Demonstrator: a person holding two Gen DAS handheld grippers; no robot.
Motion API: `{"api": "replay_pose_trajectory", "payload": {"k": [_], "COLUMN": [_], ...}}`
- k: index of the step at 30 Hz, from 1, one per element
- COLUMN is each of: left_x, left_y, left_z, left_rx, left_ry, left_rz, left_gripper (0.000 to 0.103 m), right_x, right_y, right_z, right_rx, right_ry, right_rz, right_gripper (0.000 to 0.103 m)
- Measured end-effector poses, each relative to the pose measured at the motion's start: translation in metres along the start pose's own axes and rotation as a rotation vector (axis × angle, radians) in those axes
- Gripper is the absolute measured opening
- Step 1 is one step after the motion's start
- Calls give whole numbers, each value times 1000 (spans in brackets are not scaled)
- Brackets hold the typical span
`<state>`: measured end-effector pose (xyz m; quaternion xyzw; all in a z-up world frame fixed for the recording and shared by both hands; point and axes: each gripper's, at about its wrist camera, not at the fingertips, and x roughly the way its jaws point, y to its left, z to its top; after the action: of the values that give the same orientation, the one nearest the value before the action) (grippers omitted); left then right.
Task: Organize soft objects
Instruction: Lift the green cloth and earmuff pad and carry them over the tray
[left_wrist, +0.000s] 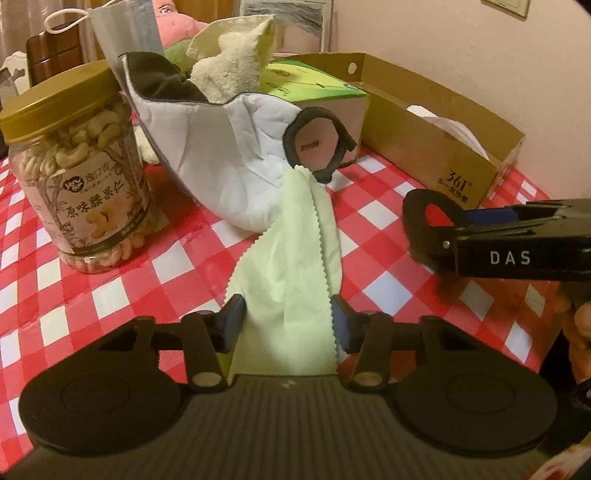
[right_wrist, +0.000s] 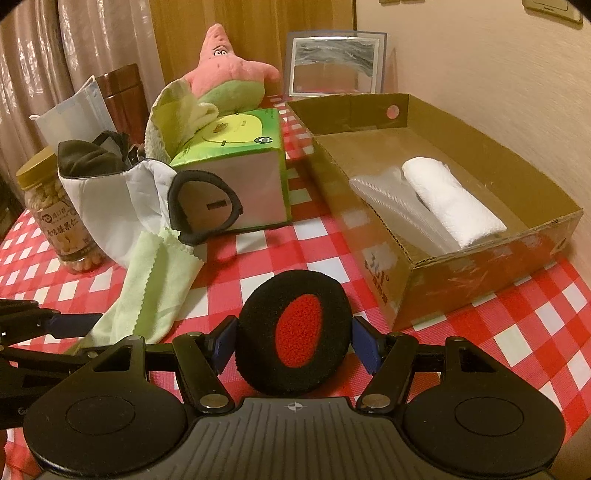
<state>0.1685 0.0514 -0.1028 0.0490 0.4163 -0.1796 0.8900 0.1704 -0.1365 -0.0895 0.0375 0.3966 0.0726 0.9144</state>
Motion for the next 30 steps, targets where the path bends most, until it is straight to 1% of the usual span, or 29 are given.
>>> {"api": "replay_pose_trajectory", "payload": {"k": [2, 3, 4, 7, 10, 15, 23, 30], "left_x": [-1, -2, -2, -5, -7, -17, -37, -58], "left_y": [1, 2, 3, 8, 8, 1, -14, -23], "left_z": [0, 0, 0, 0, -1, -1, 5, 8], "left_rx": [-11, -15, -16, -35, -37, -59, -95, -188], "left_ry": [0, 1, 1, 1, 4, -8, -36, -79], "left_rz": [8, 14, 20, 16, 14, -12, -18, -20], "left_gripper": [27, 14, 6, 3, 2, 2, 2, 2], "right_x": [-1, -1, -1, -3, -5, -12, -29, -47], "right_y": [0, 0, 1, 1, 2, 2, -1, -9], "right_z": [0, 0, 1, 1, 0, 1, 1, 1], "right_rx": [2, 2, 1, -1, -3, -6, -8, 8], "right_ry": [0, -1, -3, -5, -9, -28, -55, -88], "right_rz": [2, 2, 2, 3, 5, 12, 14, 14], "right_gripper": [66, 66, 66, 66, 66, 66, 66, 66]}}
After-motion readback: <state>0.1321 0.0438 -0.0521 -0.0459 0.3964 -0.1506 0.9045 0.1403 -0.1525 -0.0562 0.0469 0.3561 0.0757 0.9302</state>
